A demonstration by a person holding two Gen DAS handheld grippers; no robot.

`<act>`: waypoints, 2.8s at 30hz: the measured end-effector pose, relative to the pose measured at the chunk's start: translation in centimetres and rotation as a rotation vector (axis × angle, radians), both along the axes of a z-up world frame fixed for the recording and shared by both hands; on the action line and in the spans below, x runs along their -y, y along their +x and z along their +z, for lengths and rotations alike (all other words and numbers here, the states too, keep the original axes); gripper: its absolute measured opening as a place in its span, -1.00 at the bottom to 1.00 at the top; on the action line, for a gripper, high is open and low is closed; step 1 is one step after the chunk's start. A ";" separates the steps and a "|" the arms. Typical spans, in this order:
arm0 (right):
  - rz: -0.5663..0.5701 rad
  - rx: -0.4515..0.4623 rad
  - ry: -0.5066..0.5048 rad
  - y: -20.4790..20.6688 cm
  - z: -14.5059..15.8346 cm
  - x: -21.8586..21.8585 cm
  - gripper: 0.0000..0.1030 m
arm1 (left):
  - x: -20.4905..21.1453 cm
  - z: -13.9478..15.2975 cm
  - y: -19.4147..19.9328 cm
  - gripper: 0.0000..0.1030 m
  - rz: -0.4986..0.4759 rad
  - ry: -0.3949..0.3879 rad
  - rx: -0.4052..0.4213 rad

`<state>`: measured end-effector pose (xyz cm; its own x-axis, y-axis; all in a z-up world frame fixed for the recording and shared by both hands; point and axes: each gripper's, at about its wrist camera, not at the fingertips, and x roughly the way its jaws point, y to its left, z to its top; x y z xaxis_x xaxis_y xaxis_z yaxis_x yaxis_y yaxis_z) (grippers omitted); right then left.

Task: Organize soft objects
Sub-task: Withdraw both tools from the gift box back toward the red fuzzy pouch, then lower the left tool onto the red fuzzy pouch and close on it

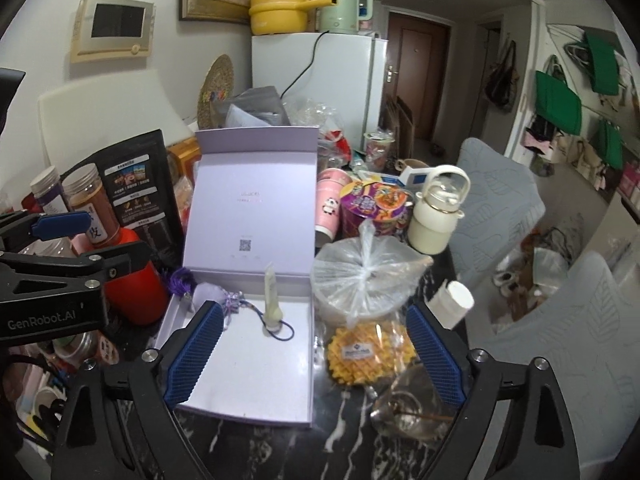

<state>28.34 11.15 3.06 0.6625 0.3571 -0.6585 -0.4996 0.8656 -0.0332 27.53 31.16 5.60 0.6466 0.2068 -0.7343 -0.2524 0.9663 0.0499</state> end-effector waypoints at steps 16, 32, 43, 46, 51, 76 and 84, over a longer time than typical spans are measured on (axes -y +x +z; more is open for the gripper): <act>-0.136 0.018 0.023 -7.5 2.1 6.8 0.96 | 5.7 2.5 -6.2 0.61 -0.131 -0.018 0.060; -0.306 0.004 0.045 -14.2 2.0 13.8 0.96 | 12.7 2.4 -10.7 0.61 -0.332 -0.021 0.073; -0.421 -0.015 0.045 -18.5 1.4 18.7 0.96 | 17.8 1.4 -12.9 0.61 -0.472 -0.064 0.040; -0.442 -0.014 0.042 -19.4 1.3 19.7 0.96 | 18.7 1.1 -13.4 0.61 -0.499 -0.074 0.033; -0.491 -0.023 0.041 -20.8 1.1 21.2 0.96 | 20.4 0.3 -14.2 0.61 -0.552 -0.097 0.005; -0.615 -0.236 0.073 -23.5 -7.7 22.9 0.96 | 21.1 -8.7 -13.9 0.61 -0.637 -0.168 -0.186; -0.631 -0.324 0.090 -22.9 -11.1 22.8 0.96 | 21.1 -11.9 -12.5 0.61 -0.647 -0.165 -0.244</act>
<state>5.46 -11.67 -8.05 0.5368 0.0326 -0.8431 0.1246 0.9852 0.1174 15.00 10.09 -6.28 0.4153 -0.2897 -0.8623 0.3749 0.9182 -0.1279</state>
